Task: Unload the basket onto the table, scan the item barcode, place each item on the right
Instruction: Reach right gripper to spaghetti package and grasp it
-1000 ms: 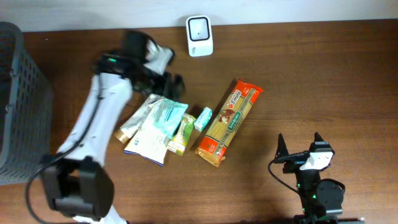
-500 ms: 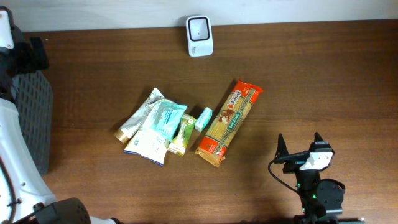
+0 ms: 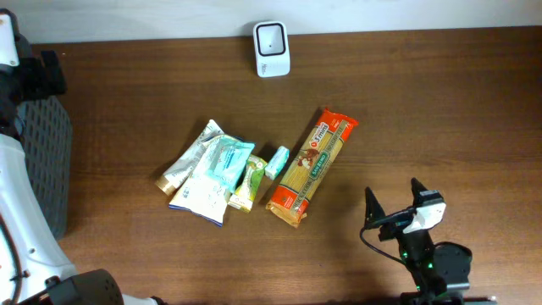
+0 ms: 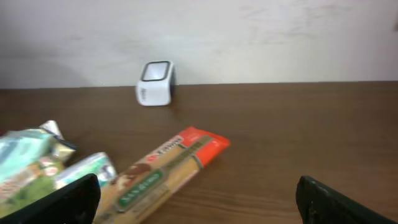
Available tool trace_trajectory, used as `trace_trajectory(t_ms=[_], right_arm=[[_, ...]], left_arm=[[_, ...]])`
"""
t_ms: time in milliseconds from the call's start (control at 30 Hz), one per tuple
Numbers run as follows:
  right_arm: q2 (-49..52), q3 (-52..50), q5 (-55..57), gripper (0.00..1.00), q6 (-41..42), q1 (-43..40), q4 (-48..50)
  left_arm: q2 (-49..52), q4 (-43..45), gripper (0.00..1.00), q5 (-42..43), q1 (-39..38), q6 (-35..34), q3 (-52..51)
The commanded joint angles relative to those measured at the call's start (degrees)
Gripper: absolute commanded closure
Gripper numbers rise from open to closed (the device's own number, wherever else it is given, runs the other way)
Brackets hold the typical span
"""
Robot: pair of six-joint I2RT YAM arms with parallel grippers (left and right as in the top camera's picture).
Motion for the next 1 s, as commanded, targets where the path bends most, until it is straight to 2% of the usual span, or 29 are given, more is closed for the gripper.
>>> trace_trajectory(t_ms=[0, 200, 267, 333, 467, 500, 533, 633, 767, 867, 900, 933, 967], right_arm=[[7.9, 9.3, -5.0, 0.02, 3.2, 0.3, -3.1], [43.3, 38.5, -12.7, 0.02, 4.1, 0.3, -17.3], [56.2, 47.3, -14.8, 0.02, 8.4, 0.3, -23.2], [66.0, 50.8, -21.7, 0.02, 8.4, 0.3, -25.2], [84.5, 50.9, -34.8, 0.01, 8.3, 0.3, -23.3], [87.8, 50.9, -34.9, 0.15, 9.1, 0.3, -22.6], [89.9, 50.9, -32.2, 0.25, 13.7, 0.4, -22.5], [92.6, 50.9, -16.9, 0.27, 31.2, 4.4, -21.9], [97.2, 50.9, -8.2, 0.26, 41.5, 10.6, -18.5], [102.5, 50.9, -8.2, 0.3, 42.9, 11.3, -13.6], [103.3, 50.9, -8.4, 0.35, 42.9, 11.3, -12.4], [103.5, 50.9, -8.4, 0.5, 42.9, 11.3, -11.6], [103.5, 50.9, -8.4, 0.58, 42.9, 11.3, -11.2]], left_arm=[[-1.5, 0.0, 0.01, 0.2, 0.0, 0.9, 0.4], [-1.5, 0.0, 0.01, 0.2, 0.0, 0.9, 0.4], [-1.5, 0.0, 0.01, 0.2, 0.0, 0.9, 0.4], [-1.5, 0.0, 0.01, 0.2, 0.0, 0.9, 0.4], [-1.5, 0.0, 0.01, 0.2, 0.0, 0.9, 0.4], [-1.5, 0.0, 0.01, 0.2, 0.0, 0.9, 0.4], [-1.5, 0.0, 0.01, 0.2, 0.0, 0.9, 0.4], [-1.5, 0.0, 0.01, 0.2, 0.0, 0.9, 0.4], [-1.5, 0.0, 0.01, 0.2, 0.0, 0.9, 0.4], [-1.5, 0.0, 0.01, 0.2, 0.0, 0.9, 0.4], [-1.5, 0.0, 0.01, 0.2, 0.0, 0.9, 0.4], [-1.5, 0.0, 0.01, 0.2, 0.0, 0.9, 0.4], [-1.5, 0.0, 0.01, 0.2, 0.0, 0.9, 0.4]])
